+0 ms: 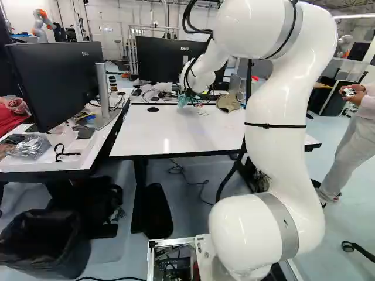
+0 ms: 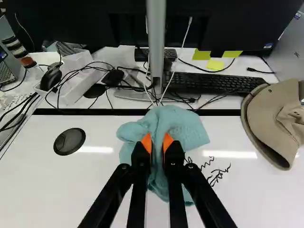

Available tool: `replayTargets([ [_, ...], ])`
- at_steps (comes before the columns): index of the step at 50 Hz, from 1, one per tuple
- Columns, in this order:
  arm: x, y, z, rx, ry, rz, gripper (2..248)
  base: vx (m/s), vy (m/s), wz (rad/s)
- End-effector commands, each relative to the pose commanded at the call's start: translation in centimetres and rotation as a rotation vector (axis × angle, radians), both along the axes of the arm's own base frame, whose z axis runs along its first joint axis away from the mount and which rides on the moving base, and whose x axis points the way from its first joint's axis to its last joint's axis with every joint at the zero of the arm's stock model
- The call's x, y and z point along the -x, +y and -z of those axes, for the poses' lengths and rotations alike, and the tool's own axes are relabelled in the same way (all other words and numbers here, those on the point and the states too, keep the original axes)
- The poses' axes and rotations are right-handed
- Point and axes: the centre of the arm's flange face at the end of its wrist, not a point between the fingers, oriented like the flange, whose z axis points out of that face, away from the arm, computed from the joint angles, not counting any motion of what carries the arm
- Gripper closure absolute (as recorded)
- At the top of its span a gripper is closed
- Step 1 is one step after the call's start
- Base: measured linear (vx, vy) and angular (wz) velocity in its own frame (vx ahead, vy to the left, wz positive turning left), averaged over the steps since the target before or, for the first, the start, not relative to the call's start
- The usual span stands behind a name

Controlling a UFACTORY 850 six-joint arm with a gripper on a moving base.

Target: Clean the table with the green towel

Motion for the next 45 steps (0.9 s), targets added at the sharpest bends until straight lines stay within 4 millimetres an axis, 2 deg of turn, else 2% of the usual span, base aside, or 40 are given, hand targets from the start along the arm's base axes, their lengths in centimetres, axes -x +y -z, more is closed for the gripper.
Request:
replayTargets([
  [12, -0.1, 0.0, 0.4, 0.000, 0.006, 0.000, 204, 0.000, 0.000, 0.000],
  [45, -0.8, 0.0, 4.3, 0.003, 0.064, 0.000, 204, 0.000, 0.000, 0.000],
])
